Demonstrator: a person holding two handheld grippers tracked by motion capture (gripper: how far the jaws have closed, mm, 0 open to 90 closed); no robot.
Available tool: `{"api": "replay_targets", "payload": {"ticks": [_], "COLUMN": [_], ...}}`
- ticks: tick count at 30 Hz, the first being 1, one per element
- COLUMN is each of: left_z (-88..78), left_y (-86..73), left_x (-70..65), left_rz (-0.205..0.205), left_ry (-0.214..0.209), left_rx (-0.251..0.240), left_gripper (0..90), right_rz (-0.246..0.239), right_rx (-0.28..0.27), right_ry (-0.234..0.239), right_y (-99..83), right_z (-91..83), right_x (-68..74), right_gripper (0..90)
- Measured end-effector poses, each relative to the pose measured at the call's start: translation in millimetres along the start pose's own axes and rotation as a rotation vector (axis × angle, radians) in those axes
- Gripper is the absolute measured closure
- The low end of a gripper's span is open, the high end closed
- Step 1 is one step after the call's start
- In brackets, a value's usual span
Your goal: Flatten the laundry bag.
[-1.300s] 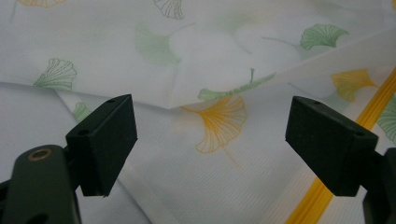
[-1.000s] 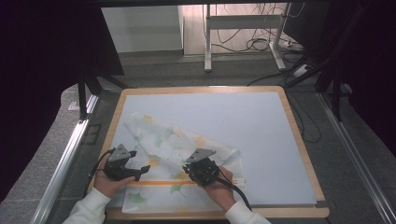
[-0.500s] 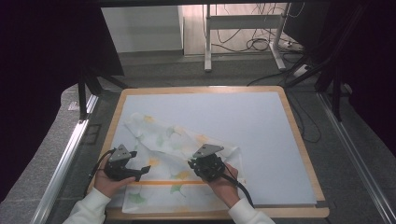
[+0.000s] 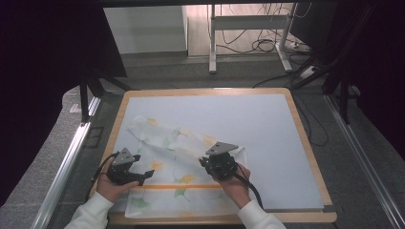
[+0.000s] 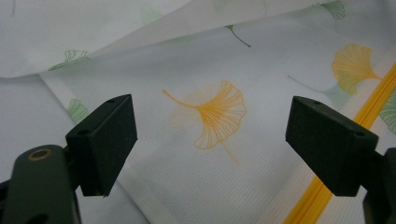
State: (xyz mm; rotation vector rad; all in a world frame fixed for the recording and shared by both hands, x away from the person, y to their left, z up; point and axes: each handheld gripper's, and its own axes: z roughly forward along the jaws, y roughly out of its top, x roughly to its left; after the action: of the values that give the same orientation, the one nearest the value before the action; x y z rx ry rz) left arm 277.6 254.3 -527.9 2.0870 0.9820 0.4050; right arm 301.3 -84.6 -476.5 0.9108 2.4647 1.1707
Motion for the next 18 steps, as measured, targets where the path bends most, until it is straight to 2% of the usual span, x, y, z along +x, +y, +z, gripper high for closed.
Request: {"api": "replay_targets", "payload": {"ticks": [11,18], "left_z": [0.5,0.8], "left_y": [0.0,0.0], "left_x": [-0.1,-0.2], "left_rz": [0.003,0.004], "left_ry": [0.001,0.002], "left_rx": [0.003,0.005], "left_gripper": [16.3,16.4], "right_rz": [0.031,0.034], "right_rx": [-0.015,-0.020], "right_ry": [-0.034,-0.045], "right_y": [-1.2,-1.1], "right_z": [-3.5,-4.0], "right_x": [-16.4,-22.0], "right_gripper": [85.5,85.5]}}
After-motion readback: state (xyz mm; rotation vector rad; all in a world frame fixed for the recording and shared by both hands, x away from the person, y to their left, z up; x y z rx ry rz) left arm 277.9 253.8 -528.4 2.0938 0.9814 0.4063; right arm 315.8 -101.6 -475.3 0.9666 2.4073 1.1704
